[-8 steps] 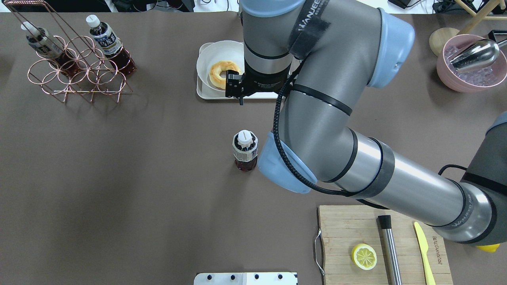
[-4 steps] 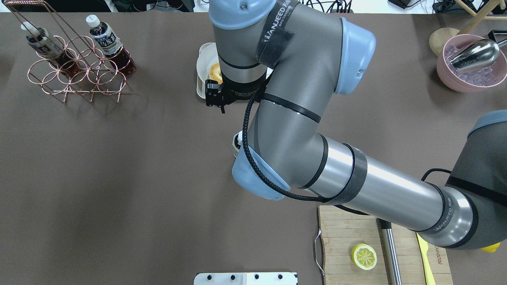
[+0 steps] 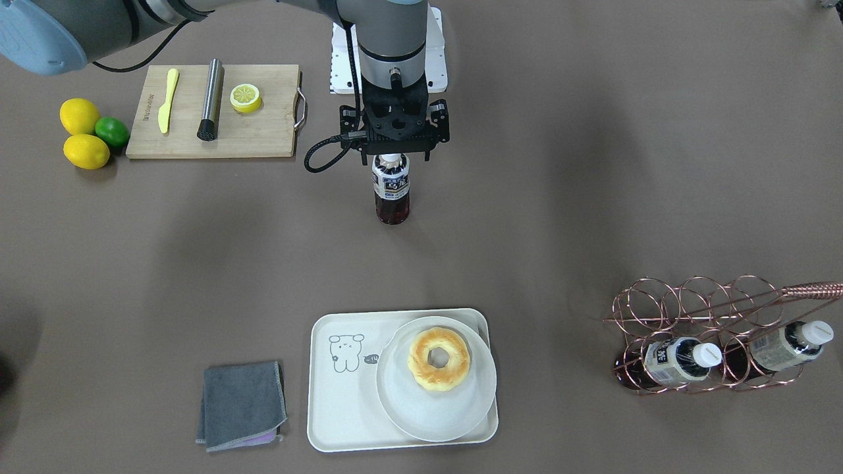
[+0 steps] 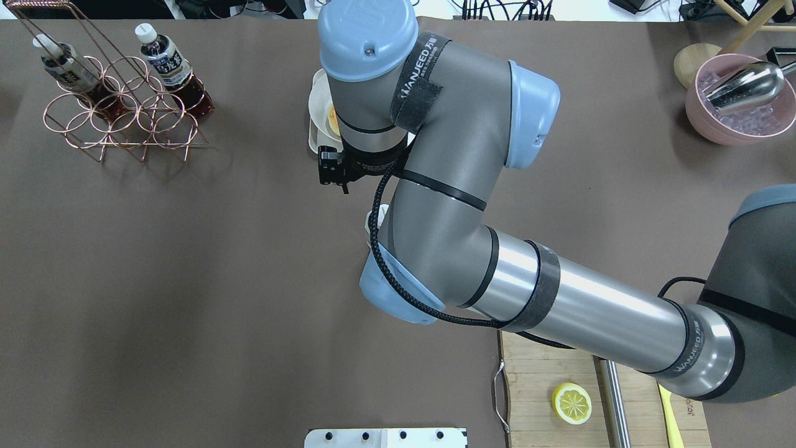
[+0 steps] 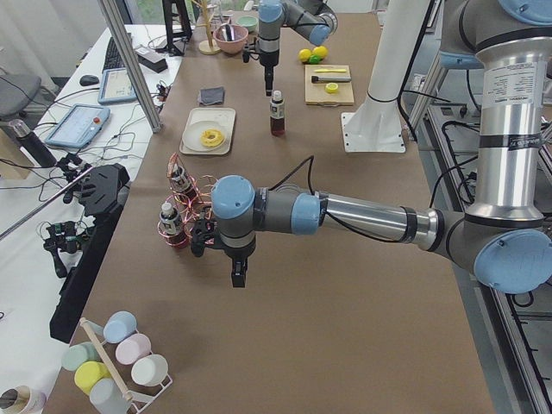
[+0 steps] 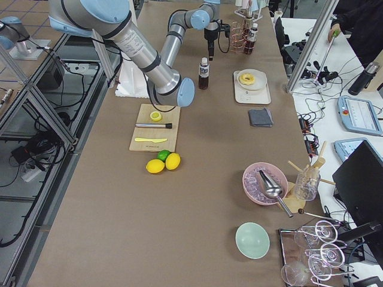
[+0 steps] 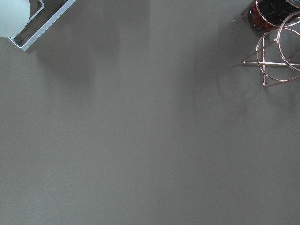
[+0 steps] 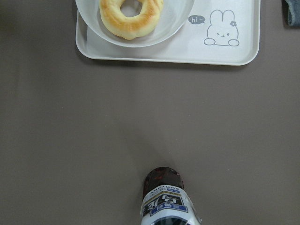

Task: Place tea on tray
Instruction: 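Reach the right gripper over the standing tea bottle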

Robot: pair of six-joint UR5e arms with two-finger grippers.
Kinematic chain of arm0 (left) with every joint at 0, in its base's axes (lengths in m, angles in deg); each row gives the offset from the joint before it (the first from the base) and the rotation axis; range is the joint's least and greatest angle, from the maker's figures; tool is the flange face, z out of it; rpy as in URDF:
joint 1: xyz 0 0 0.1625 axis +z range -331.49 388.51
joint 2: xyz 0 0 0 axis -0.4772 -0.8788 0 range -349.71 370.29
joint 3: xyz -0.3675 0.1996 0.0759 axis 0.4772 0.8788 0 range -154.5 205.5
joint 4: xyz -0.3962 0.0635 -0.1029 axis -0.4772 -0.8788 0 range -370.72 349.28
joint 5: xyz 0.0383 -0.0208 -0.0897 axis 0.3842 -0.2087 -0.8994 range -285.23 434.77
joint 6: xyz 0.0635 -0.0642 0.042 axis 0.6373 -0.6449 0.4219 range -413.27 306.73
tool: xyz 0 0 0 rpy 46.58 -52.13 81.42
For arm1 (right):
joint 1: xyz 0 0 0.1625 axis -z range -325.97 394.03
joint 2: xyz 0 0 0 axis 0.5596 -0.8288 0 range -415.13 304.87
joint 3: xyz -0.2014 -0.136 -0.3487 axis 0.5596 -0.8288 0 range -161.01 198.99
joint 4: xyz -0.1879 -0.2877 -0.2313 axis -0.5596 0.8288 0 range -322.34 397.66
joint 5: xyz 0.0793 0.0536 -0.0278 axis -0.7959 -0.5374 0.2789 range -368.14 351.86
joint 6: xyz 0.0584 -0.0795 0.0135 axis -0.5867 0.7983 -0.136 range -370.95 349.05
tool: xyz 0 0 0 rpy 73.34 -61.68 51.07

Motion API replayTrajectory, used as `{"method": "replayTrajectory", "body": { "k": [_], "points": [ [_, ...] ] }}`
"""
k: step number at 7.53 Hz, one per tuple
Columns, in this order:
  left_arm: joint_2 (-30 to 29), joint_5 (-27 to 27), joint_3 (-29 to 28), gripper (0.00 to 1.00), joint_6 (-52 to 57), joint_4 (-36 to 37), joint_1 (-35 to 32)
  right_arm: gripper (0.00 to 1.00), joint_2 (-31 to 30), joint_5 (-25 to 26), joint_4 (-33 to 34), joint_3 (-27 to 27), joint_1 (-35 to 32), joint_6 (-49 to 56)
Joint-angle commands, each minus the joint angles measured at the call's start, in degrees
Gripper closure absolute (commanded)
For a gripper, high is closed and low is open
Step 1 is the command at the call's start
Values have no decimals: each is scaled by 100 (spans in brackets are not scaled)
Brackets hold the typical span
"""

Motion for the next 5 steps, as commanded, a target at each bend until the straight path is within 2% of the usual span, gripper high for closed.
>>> {"method": "replayTrajectory", "body": {
  "k": [1, 5],
  "points": [
    [10, 7, 3, 2, 0, 1, 0, 8, -124, 0, 2, 155, 20, -173],
    [18, 7, -5, 2, 0, -8, 0, 10, -230, 87, -15, 235, 196, -304]
  ]
}}
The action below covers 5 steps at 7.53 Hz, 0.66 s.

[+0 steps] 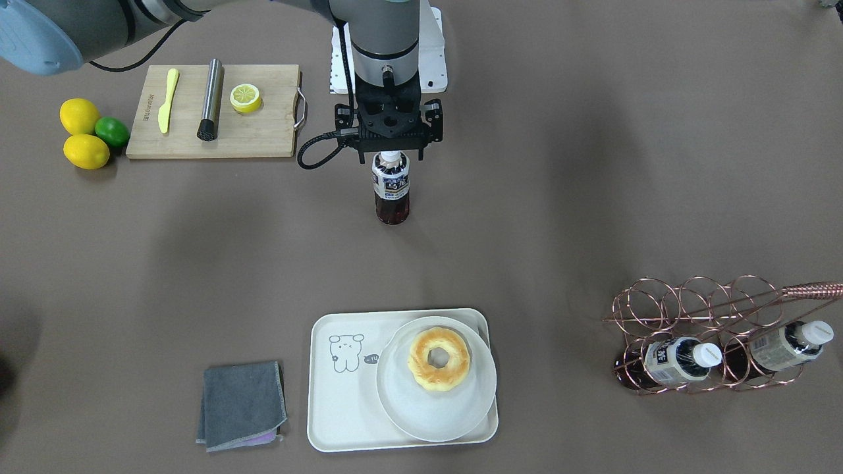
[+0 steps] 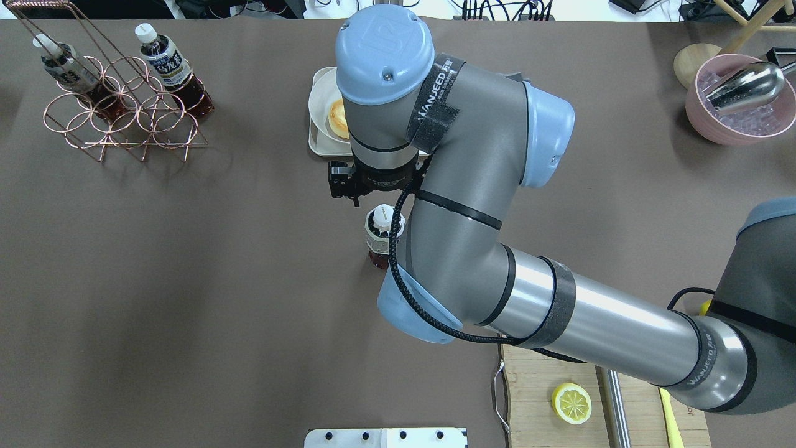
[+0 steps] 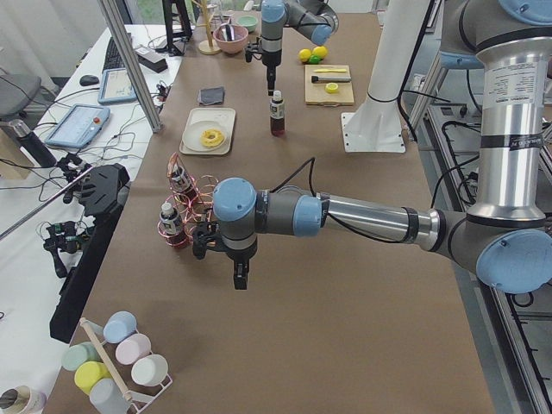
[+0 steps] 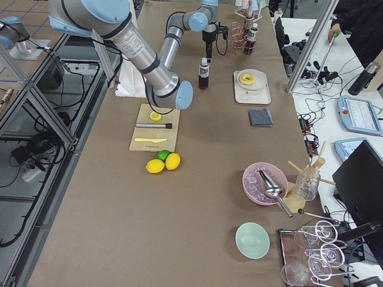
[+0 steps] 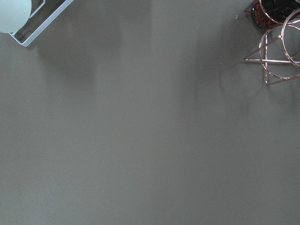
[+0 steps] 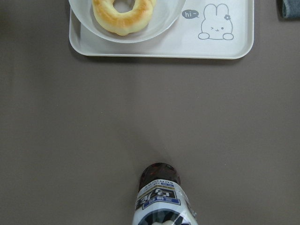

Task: Place tea on tray
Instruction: 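Reach the right gripper over the standing tea bottle, then lower the right gripper and grasp the tea bottle cap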

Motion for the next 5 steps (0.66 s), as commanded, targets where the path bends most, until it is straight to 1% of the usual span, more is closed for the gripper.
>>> {"method": "replayTrajectory", "body": {
  "k": [1, 2, 4, 5],
  "points": [
    [1, 4, -5, 2, 0, 8, 0, 10, -19, 45, -9, 10, 121, -195],
    [1, 4, -5, 2, 0, -1, 0, 10, -28, 45, -9, 18, 139, -205],
    [1, 4, -5, 2, 0, -1, 0, 29, -46, 54, -9, 18, 157, -345],
    [10, 13, -5, 2, 0, -1, -9, 31, -46, 80, -9, 10, 174, -345]
  ]
}}
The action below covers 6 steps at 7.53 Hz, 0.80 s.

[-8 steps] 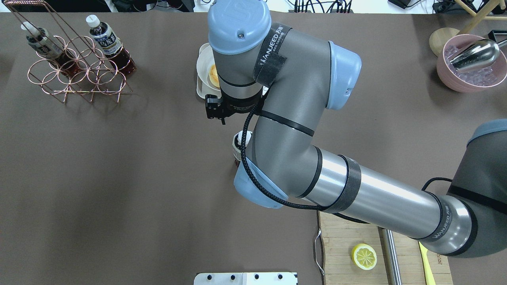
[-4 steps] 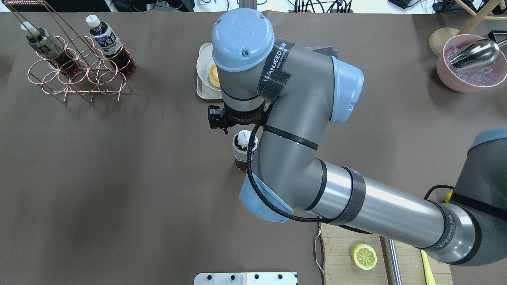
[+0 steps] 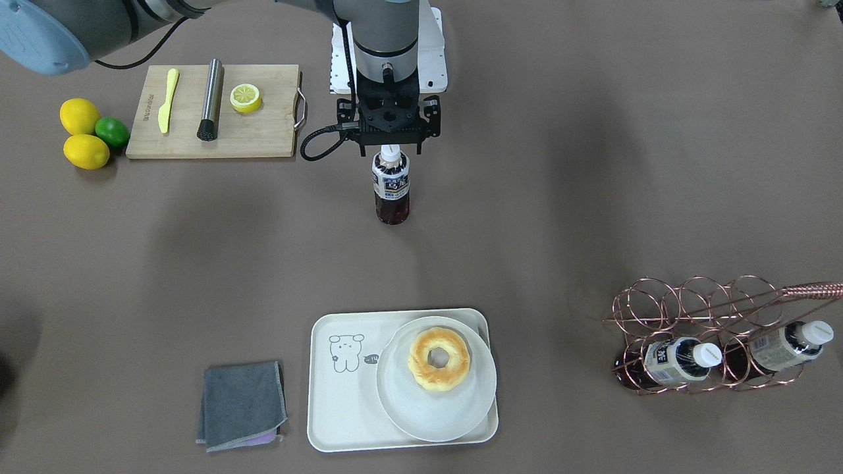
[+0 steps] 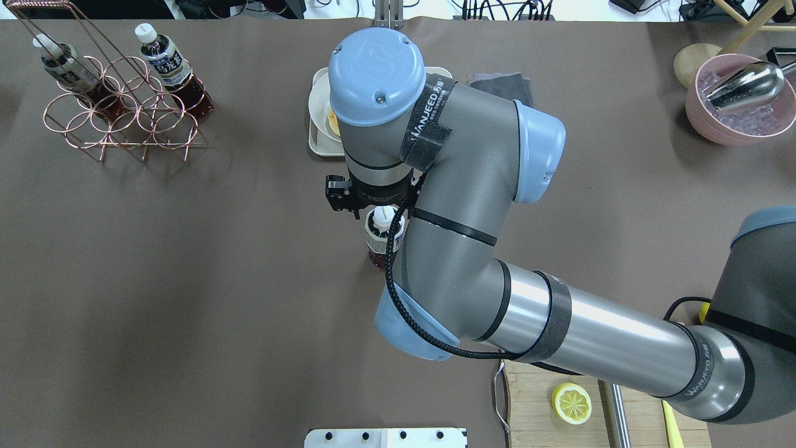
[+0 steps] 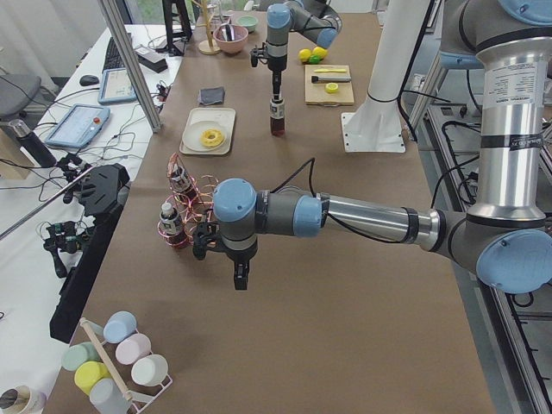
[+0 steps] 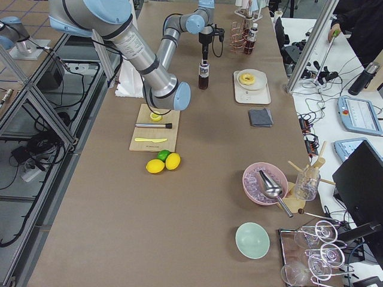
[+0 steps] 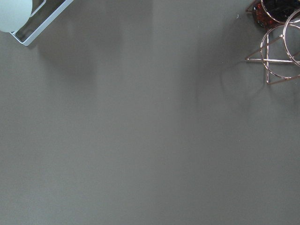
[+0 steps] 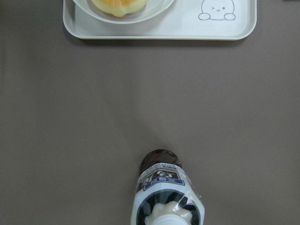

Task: Place tea on tray
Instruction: 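Lower the right gripper and grasp the tea bottle cap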

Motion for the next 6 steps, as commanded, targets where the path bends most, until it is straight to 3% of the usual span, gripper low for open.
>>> {"method": "replayTrajectory", "body": {
  "k": [1, 5, 6],
  "points": [
    [0, 8, 0, 2, 0, -3, 0, 31, -7, 30, 0, 1, 23, -48],
    [-9, 8, 26, 2, -9, -3, -9, 32, -60, 56, 0, 1, 49, -48],
    [-9, 8, 18, 2, -9, -3, -9, 40, -43, 56, -9, 36, 49, -57]
  ]
}}
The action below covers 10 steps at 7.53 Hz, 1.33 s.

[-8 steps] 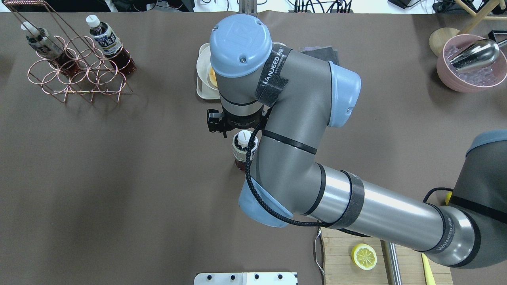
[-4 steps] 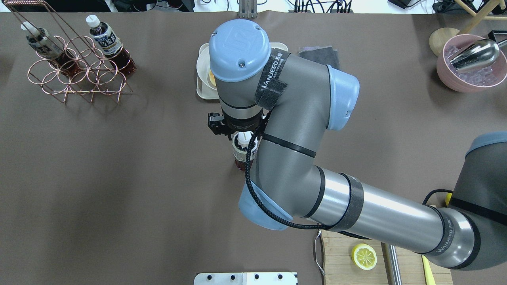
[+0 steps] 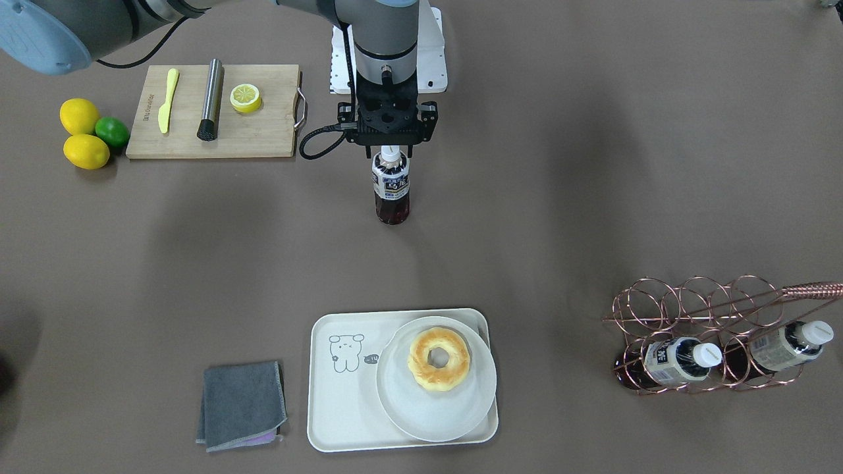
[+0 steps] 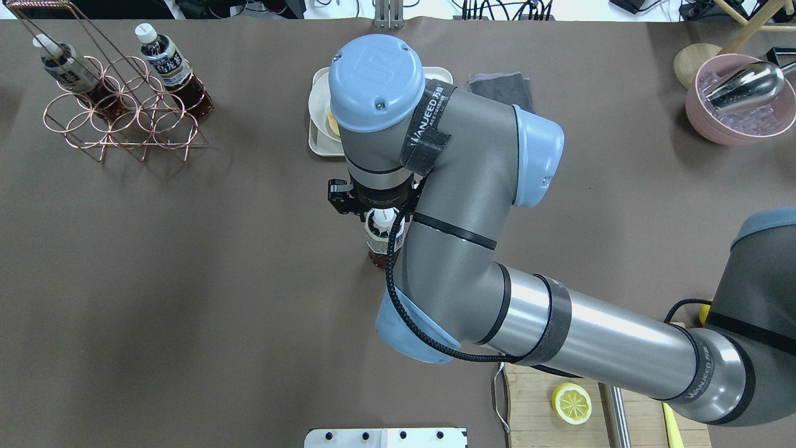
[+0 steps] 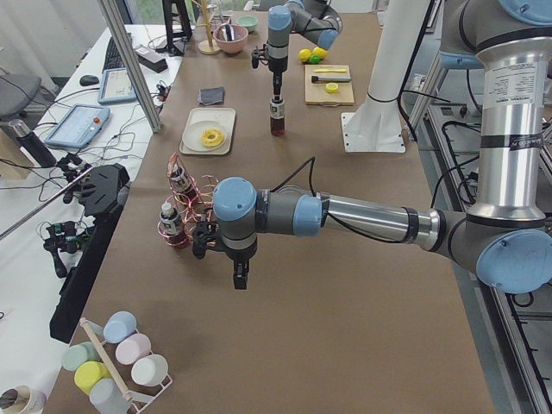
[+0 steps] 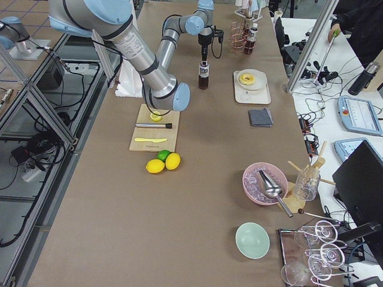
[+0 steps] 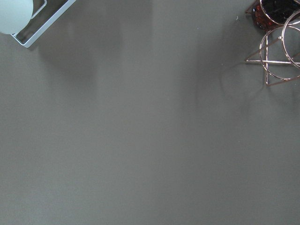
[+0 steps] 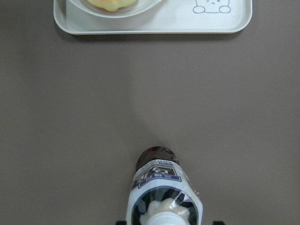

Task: Place tea on tray
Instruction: 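Lower the right gripper and grasp the tea bottle cap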

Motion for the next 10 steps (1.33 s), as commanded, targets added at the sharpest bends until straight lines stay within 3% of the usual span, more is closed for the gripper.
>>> {"method": "replayTrajectory", "body": {
  "k": [1, 2, 4, 6, 8, 10],
  "points": [
    [-2, 0, 0, 2, -1, 0, 0, 67, -6, 3, 0, 42, 16, -35],
    [-2, 0, 9, 2, -1, 0, 0, 100, -40, 21, 0, 111, 16, -35],
    [7, 9, 0, 2, -1, -17, -9, 100, -58, 231, 0, 138, 60, -26],
    [7, 9, -9, 2, 8, -17, -9, 100, 29, 109, 97, 366, -132, -9],
    [-2, 0, -9, 2, -1, -17, -9, 100, 249, -486, 325, 306, -746, 166],
    [-63, 9, -17, 2, -9, -9, 0, 100, 354, -943, 325, -122, -1369, 736]
  ]
}}
